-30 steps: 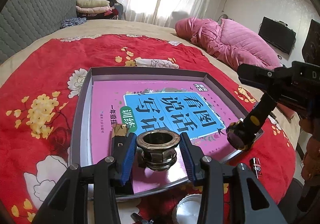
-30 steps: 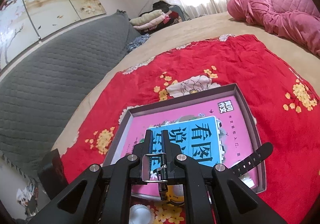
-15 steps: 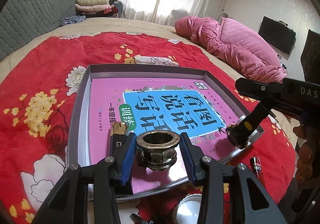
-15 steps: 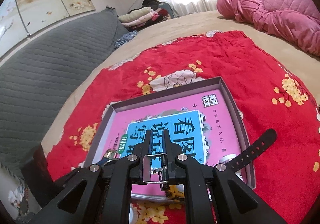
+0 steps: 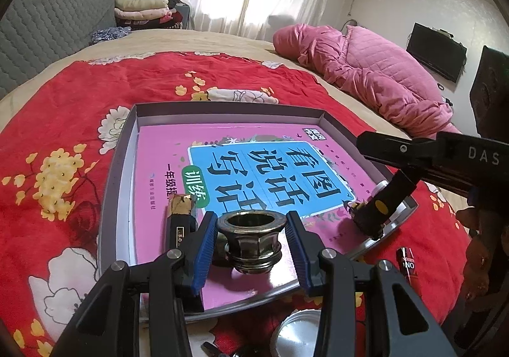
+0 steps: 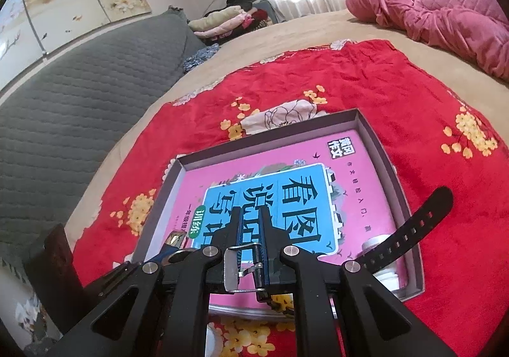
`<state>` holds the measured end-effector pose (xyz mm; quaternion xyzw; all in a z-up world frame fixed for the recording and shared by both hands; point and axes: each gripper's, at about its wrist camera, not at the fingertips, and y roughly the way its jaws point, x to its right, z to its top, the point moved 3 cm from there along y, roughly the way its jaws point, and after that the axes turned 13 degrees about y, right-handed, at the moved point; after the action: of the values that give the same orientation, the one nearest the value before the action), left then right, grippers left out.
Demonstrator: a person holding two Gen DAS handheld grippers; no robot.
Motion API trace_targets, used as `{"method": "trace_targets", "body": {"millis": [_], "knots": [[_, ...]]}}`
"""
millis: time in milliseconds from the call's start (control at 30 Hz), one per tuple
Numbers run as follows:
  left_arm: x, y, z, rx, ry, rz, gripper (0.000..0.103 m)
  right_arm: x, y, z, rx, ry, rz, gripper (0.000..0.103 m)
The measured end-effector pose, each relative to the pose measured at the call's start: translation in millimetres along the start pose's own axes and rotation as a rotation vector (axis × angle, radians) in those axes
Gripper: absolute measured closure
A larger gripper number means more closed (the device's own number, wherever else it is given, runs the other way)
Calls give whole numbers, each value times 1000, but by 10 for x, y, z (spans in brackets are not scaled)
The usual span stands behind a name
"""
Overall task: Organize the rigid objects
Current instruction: 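Carry silver fitting over the grey box with left tool while right lowers watch inside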
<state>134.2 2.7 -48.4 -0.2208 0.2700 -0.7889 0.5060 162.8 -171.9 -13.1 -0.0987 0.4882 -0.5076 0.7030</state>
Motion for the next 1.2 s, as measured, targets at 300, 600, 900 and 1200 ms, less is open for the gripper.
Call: {"method": "trace_targets", "body": {"millis": [300, 600, 900, 1200], "knots": [[41, 54, -24, -23, 21, -2, 59, 17, -37, 10, -3, 39, 28, 78], [32, 66, -29, -42, 28, 14, 59, -1, -49, 22, -3, 43, 32, 75], [-46, 60, -39, -71, 12, 47, 59, -3, -139, 39, 28, 55, 49, 54], [-58, 64, -38, -73, 21, 66, 59, 37, -235, 35, 50, 58, 47, 45]]}}
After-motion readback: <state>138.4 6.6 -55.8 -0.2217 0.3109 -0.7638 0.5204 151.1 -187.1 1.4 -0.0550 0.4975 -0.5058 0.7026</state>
